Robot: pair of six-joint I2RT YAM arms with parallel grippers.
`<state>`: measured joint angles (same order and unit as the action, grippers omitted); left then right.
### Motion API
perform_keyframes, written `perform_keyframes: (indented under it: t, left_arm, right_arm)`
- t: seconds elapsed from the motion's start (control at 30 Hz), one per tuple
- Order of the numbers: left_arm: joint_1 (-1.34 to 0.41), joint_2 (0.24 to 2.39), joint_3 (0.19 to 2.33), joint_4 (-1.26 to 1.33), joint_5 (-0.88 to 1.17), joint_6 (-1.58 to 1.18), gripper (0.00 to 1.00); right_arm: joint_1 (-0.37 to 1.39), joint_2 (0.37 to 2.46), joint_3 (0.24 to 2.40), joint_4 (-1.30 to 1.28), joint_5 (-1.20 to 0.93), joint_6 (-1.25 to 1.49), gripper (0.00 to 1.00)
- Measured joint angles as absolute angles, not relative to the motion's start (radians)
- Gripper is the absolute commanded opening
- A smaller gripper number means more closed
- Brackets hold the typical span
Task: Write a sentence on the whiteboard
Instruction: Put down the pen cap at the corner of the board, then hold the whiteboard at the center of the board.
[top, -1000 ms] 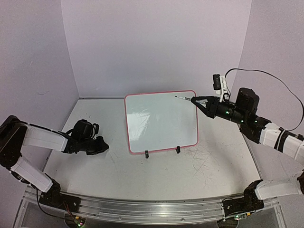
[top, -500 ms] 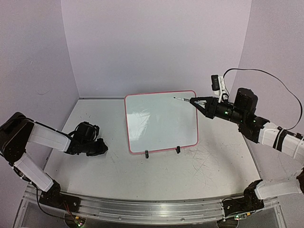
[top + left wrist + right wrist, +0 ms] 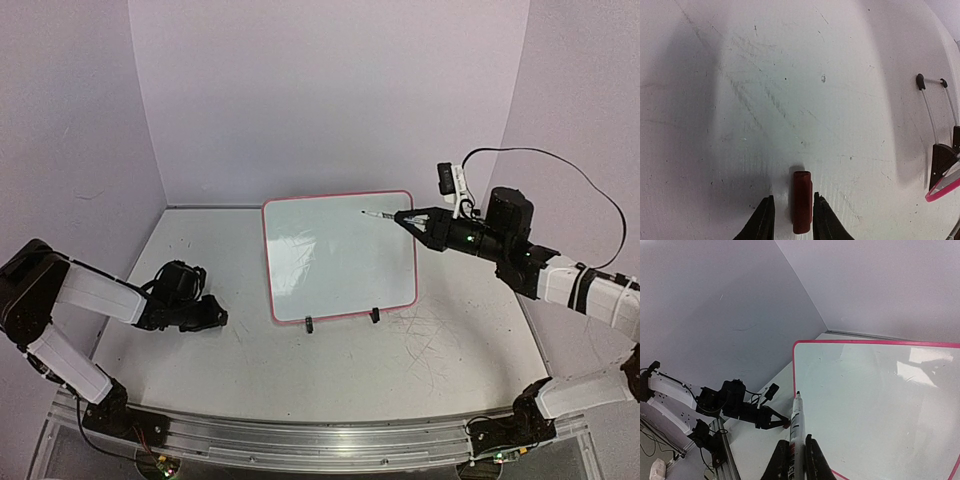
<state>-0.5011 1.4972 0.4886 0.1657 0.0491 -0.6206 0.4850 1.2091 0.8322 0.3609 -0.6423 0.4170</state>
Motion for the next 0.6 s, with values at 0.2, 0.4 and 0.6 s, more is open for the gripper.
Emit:
perform_keyframes:
  t: [0.2,0.4,0.6]
  left_arm:
    - [-0.501,1.431,0.476,0.150,0.050,-0.628,0.52]
    - [-0.501,1.288,0.491,0.099,0.045,-0.629,0.84]
    - [-0.501,1.250,0.624,-0.016,0.016,-0.578,0.92]
  right_arm:
    - [0.485,1.180,0.832,0.303,-0.559,0.395,0.00]
    - [0.485,1.120,0.832,0.234,-0.438,0.378,0.00]
    - [0.485,1.096,0.832,0.162,-0.381,0.306,0.00]
